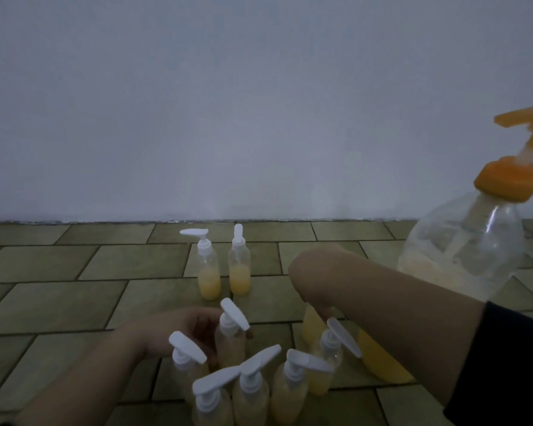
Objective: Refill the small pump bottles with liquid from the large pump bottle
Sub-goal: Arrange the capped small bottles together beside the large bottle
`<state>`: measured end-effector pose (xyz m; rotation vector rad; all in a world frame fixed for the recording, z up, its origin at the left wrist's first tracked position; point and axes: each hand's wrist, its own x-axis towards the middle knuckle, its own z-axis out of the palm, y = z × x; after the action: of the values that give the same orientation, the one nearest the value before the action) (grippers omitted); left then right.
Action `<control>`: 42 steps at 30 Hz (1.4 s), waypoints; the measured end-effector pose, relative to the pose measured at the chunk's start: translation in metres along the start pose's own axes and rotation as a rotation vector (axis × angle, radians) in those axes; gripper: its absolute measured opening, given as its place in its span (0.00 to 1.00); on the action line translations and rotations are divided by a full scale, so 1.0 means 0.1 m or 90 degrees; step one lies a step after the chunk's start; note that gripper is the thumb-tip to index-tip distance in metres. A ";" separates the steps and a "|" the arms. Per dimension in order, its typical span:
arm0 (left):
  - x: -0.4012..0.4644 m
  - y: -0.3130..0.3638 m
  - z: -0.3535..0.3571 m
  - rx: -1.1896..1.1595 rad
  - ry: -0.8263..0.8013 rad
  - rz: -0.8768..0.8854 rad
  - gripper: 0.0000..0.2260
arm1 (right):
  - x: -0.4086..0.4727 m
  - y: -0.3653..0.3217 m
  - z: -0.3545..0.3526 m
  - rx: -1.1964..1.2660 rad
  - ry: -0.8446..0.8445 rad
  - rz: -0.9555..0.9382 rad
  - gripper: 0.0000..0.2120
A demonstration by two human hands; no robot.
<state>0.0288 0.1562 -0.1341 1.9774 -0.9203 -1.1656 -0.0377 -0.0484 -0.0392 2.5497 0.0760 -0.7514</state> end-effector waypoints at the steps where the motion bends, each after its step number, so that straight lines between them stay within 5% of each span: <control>1: 0.06 0.08 0.03 0.012 0.009 -0.013 0.15 | 0.01 0.01 0.00 0.007 0.008 -0.004 0.03; 4: 0.11 0.10 0.05 0.057 0.068 -0.050 0.14 | 0.00 0.03 0.00 0.006 0.006 -0.011 0.04; 7: 0.15 0.06 0.02 0.040 0.040 -0.026 0.14 | 0.03 0.06 0.01 0.043 0.027 -0.002 0.03; 18: 0.60 0.18 0.17 0.015 0.184 0.099 0.24 | 0.31 0.28 -0.03 0.164 0.010 0.110 0.13; 26: 0.84 0.21 0.18 0.058 0.265 0.117 0.21 | 0.48 0.40 -0.09 0.208 -0.006 0.178 0.05; 34: 1.04 0.30 0.23 0.132 0.382 0.067 0.17 | 0.55 0.46 -0.16 0.225 -0.049 0.207 0.25; 38: 1.12 0.32 0.25 0.136 0.421 0.052 0.17 | 0.46 0.45 -0.22 0.176 -0.056 0.157 0.21; 41: 1.14 0.32 0.24 0.134 0.434 0.043 0.17 | 0.45 0.45 -0.25 0.192 -0.037 0.131 0.07; 42: 1.14 0.32 0.24 0.134 0.439 0.041 0.17 | 0.46 0.46 -0.24 0.188 -0.035 0.132 0.10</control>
<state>0.0400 0.0407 -0.1679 2.2654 -0.7412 -0.2964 0.0218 -0.0811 -0.0258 2.7530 -0.3357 -0.8006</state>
